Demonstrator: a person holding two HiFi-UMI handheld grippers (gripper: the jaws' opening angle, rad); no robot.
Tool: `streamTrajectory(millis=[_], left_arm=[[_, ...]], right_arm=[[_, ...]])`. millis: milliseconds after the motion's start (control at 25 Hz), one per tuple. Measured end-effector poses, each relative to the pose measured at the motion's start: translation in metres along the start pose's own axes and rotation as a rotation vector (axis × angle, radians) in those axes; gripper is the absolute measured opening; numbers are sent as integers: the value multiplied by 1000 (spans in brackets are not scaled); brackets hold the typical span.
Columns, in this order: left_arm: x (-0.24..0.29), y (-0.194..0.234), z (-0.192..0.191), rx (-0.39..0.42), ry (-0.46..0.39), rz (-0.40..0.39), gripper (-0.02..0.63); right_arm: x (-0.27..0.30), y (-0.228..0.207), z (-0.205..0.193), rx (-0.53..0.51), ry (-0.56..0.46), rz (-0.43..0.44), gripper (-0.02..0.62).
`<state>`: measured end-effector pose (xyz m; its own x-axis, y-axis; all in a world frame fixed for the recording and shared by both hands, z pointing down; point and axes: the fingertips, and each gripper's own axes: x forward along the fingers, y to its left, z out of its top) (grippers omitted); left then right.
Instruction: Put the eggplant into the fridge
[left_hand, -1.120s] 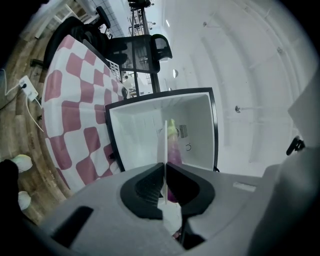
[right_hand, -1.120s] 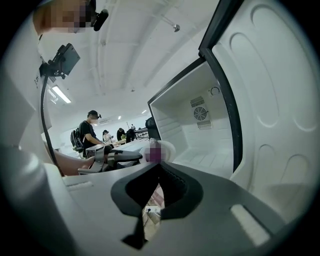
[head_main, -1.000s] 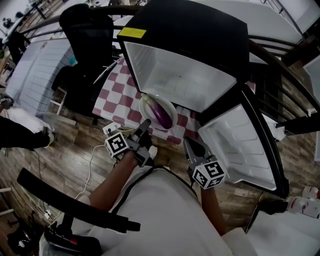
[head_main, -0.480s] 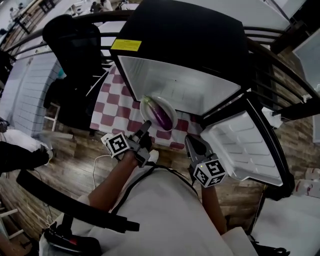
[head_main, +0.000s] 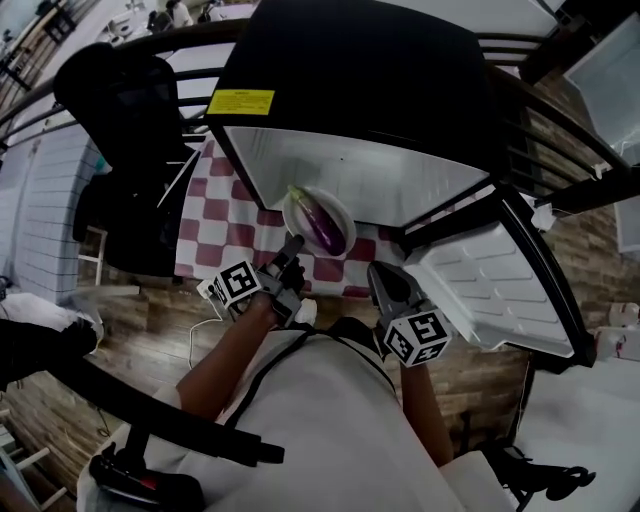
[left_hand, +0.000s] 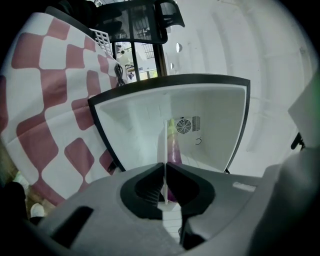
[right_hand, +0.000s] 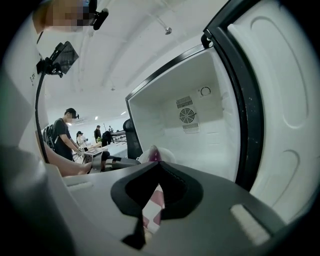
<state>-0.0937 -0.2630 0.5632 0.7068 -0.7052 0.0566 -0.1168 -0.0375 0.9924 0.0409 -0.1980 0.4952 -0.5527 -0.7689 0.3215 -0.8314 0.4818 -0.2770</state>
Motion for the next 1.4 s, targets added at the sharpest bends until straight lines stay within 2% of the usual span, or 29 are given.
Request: streamTrajectory(millis=[160,280,360,640,1240,1400], left_arm=[[14,-4,7,-16,5,-58,23],[19,17,10,4,9,11,23],[25,23,12,11,10,28,23],[48,27,22,0,-27,-17,24],[78,71,29,-18,-59,43,23],[93,76,32,-9,-45,36,25]], right_arm=[[20,-9,-10,40,0,-20,6],[31,-13,-14,58,4,-28,6],[40,-14,-16,51,19,-21,6],[55,-19,-15,60,49,16,6],[60,-36,-25,42,124,51,6],[60,-38,-26,38,132,44,6]])
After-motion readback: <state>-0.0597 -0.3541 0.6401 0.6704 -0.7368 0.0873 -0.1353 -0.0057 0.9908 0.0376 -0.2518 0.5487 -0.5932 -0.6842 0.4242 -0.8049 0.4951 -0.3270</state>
